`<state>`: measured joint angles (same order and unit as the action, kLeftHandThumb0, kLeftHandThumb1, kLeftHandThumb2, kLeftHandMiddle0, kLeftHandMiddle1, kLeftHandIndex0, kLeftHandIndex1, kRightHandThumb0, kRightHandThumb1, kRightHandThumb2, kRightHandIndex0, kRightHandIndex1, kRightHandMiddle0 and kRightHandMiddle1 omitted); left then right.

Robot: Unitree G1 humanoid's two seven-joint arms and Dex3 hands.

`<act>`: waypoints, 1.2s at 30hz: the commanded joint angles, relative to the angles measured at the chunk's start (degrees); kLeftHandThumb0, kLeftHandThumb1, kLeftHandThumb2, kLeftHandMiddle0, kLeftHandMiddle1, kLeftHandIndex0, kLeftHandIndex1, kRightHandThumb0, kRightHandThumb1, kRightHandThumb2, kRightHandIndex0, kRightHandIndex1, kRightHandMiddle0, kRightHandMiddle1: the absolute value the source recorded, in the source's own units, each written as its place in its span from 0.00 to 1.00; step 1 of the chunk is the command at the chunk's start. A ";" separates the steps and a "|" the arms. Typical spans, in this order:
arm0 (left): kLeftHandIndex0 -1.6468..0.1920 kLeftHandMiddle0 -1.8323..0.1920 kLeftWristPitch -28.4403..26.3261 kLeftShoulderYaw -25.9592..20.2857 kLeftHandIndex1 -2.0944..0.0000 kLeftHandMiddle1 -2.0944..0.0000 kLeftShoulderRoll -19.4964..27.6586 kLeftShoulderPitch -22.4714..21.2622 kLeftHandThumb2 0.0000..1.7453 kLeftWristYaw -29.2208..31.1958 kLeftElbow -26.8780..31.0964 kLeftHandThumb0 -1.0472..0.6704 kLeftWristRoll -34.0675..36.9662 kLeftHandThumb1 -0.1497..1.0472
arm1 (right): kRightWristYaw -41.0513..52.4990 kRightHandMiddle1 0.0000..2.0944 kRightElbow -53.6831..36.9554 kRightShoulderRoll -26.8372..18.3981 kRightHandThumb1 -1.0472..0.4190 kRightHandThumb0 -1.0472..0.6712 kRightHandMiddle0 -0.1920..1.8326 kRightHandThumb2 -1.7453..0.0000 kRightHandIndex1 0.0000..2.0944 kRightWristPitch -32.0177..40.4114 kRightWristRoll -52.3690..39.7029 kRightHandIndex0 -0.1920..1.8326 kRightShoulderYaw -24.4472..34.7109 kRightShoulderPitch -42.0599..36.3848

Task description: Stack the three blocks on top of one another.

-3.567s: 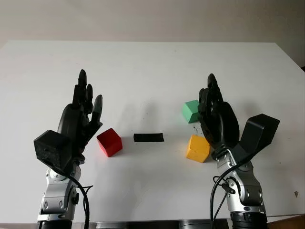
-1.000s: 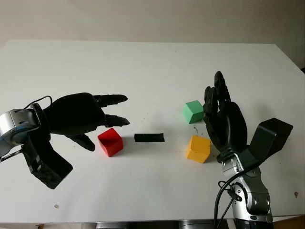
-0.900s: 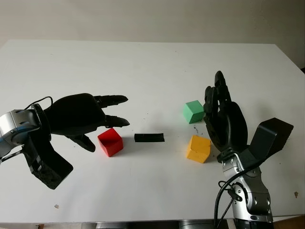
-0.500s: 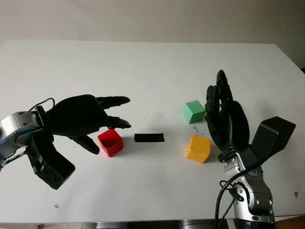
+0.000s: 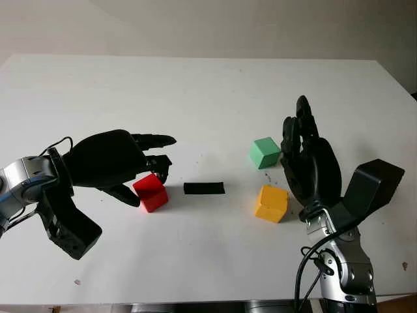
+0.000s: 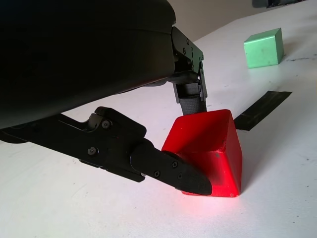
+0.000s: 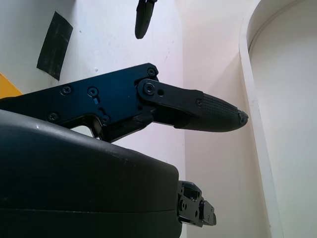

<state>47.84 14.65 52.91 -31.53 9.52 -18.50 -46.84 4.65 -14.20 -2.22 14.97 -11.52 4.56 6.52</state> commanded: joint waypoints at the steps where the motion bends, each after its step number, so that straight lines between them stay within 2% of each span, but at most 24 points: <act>1: 0.71 0.79 -0.34 0.10 0.36 0.97 0.22 -0.14 0.03 0.38 0.70 0.39 0.25 0.96 | -0.21 0.00 -0.88 -0.13 0.00 0.22 0.00 0.65 0.00 0.00 0.07 0.00 -0.01 0.54; 4: 0.70 0.78 -0.40 -0.03 0.37 0.97 0.05 -0.73 0.03 0.43 0.34 0.39 0.73 0.95 | -0.39 0.00 -0.80 -0.11 0.00 0.22 0.00 0.65 0.00 -0.03 0.19 0.00 -0.17 0.63; 6: 0.72 0.79 -1.36 -0.29 0.34 0.97 -0.24 -1.33 0.03 2.49 0.53 0.38 2.83 0.94 | -0.42 0.00 -0.71 -0.20 0.00 0.22 0.00 0.64 0.00 -0.20 0.34 0.00 -0.27 0.63; 10: 0.75 0.84 -7.99 -0.96 0.31 0.99 -1.70 -3.94 0.03 13.66 3.37 0.39 12.72 0.96 | -0.43 0.00 -0.41 -0.15 0.00 0.22 0.00 0.65 0.00 -0.26 0.45 0.00 -0.33 0.78; 15: 0.71 0.83 -12.53 -1.48 0.28 0.98 -5.86 -6.86 0.03 17.98 2.76 0.36 20.23 0.95 | -0.51 0.00 -0.61 -0.14 0.00 0.22 0.00 0.66 0.00 -0.07 0.60 0.00 -0.46 0.60; 17: 0.71 0.83 -16.27 -1.89 0.28 0.98 -8.50 -7.29 0.03 19.12 2.92 0.35 22.84 0.94 | -0.36 0.00 -0.90 -0.28 0.00 0.22 0.00 0.66 0.00 0.06 0.66 0.00 -0.59 0.37; 21: 0.71 0.83 -27.33 -2.51 0.29 0.98 -14.00 -6.11 0.03 20.41 6.10 0.37 26.32 0.93 | -0.48 0.00 -1.40 -0.19 0.00 0.23 0.00 0.66 0.00 0.93 0.64 0.00 -0.78 0.21; 28: 0.73 0.85 -39.69 -1.41 0.28 0.98 -18.46 -2.35 0.03 20.65 13.58 0.38 24.07 0.94 | -0.90 0.00 -3.03 -0.54 0.00 0.23 0.00 0.66 0.00 1.87 1.49 0.00 -1.15 -0.74; 36: 0.75 0.84 -49.07 -1.41 0.26 0.97 -21.08 2.84 0.03 22.53 19.43 0.40 24.23 0.95 | -1.42 0.00 -4.82 -0.13 0.00 0.23 0.00 0.66 0.00 3.86 1.24 0.00 -1.76 -1.43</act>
<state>-0.05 13.18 32.60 -29.72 31.97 -0.49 -22.65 3.38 -17.46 -2.24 18.53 -10.35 2.86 5.55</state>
